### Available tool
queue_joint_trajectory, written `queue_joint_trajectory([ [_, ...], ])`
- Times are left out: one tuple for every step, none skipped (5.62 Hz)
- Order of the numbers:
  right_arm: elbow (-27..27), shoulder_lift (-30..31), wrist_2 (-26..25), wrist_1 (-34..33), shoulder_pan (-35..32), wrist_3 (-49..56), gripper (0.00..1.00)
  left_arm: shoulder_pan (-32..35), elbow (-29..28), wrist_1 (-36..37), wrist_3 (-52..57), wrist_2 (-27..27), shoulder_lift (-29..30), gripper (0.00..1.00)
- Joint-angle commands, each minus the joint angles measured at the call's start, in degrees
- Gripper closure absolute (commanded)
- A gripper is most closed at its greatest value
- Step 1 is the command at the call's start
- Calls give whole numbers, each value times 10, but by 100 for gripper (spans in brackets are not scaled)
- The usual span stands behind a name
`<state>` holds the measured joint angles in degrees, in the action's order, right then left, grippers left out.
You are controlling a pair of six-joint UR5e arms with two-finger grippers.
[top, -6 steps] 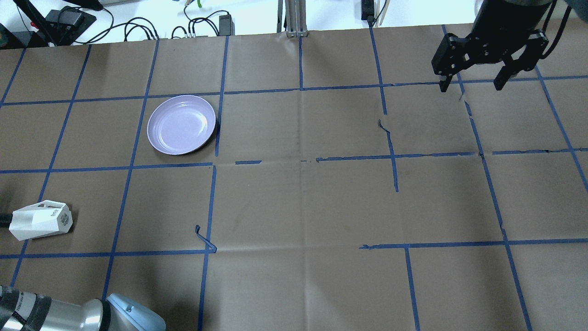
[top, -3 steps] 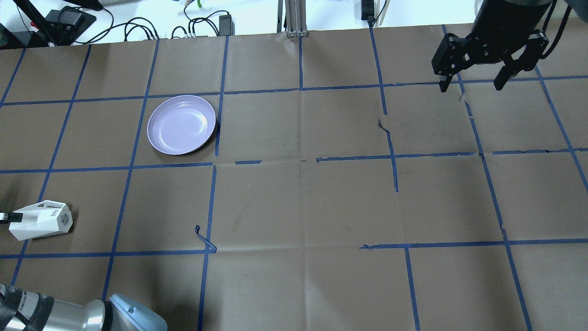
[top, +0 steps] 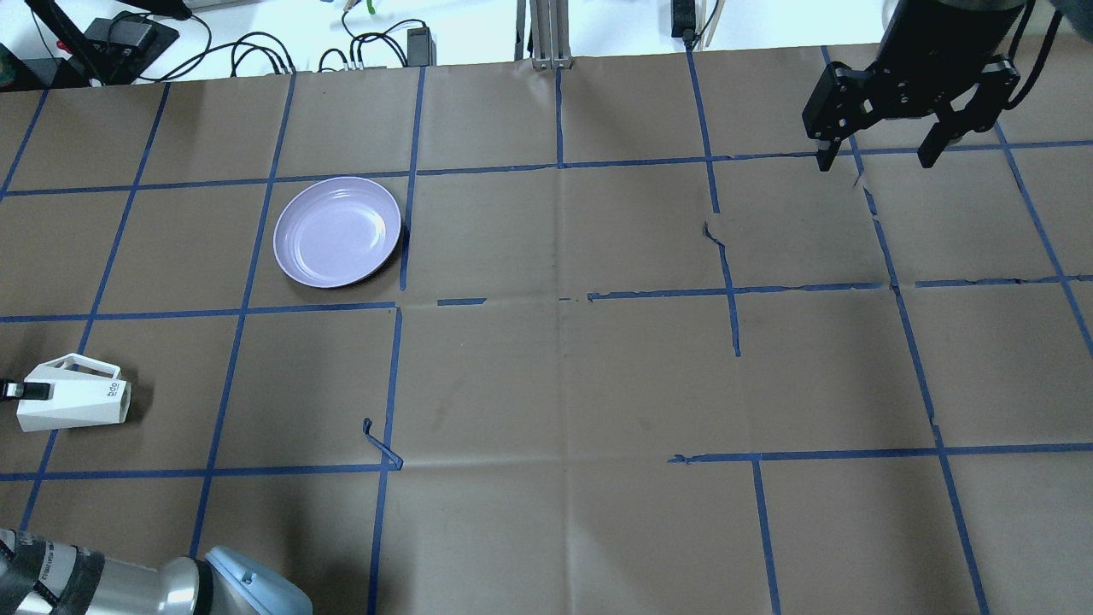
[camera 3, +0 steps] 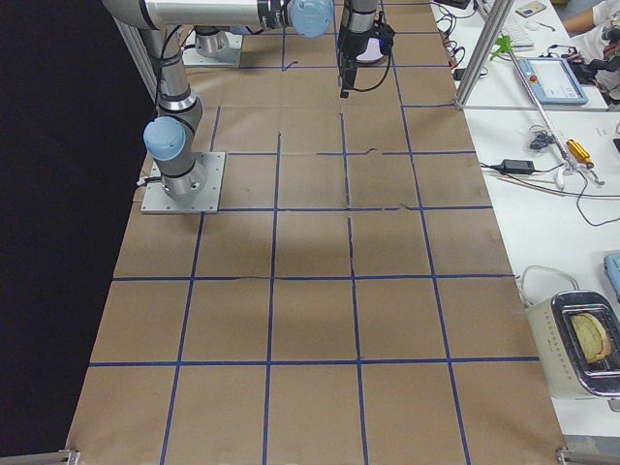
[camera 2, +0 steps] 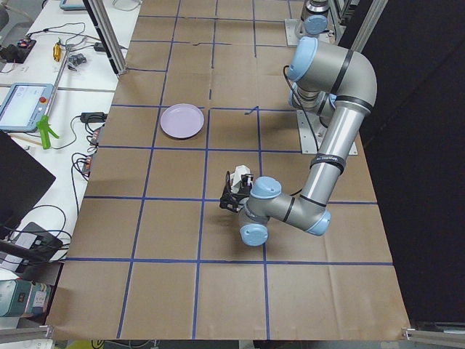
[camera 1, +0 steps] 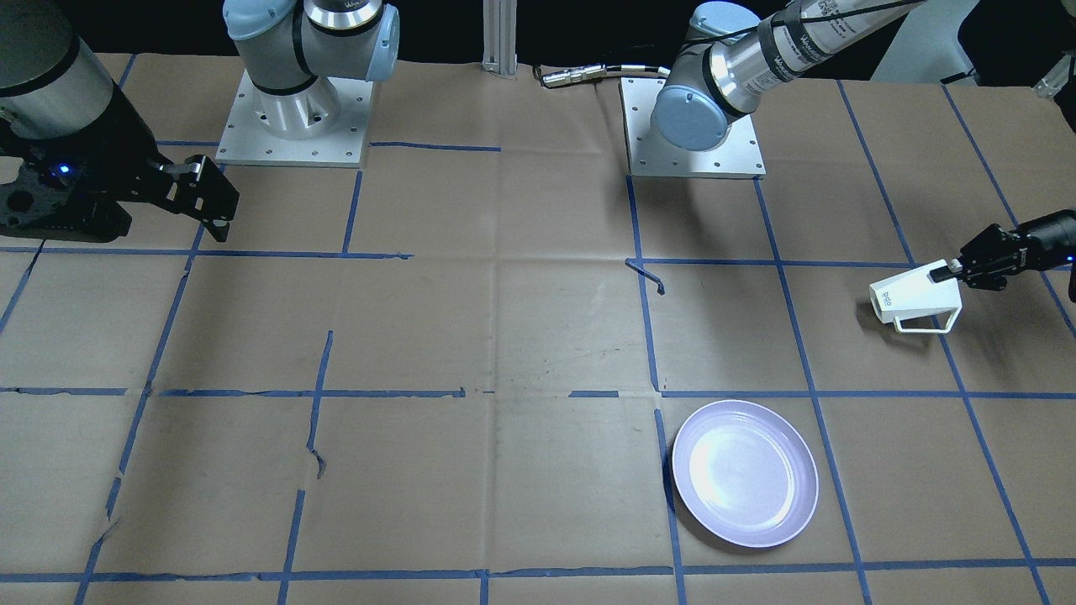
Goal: Flip cup and place on plate
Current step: 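Lift the white mug with the left gripper and turn it upright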
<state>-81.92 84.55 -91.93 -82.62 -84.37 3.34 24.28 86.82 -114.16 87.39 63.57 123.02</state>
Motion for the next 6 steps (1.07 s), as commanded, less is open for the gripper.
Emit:
queue_joint_trajectory([
  [0, 0, 0, 0, 0, 0, 0, 15, -1, -11, -53, -22, -53, 100],
  [0, 0, 0, 0, 0, 0, 0, 61, -9, -11, -92, -17, -97, 100],
  [0, 0, 0, 0, 0, 0, 0, 107, -9, -2, -141, -16, -140, 100],
  [0, 0, 0, 0, 0, 0, 0, 145, -8, 6, -200, -16, -173, 100],
  [0, 0, 0, 0, 0, 0, 0, 193, -9, 25, -252, -13, -186, 100],
  [0, 0, 0, 0, 0, 0, 0, 243, -4, 69, -350, -6, -192, 100],
])
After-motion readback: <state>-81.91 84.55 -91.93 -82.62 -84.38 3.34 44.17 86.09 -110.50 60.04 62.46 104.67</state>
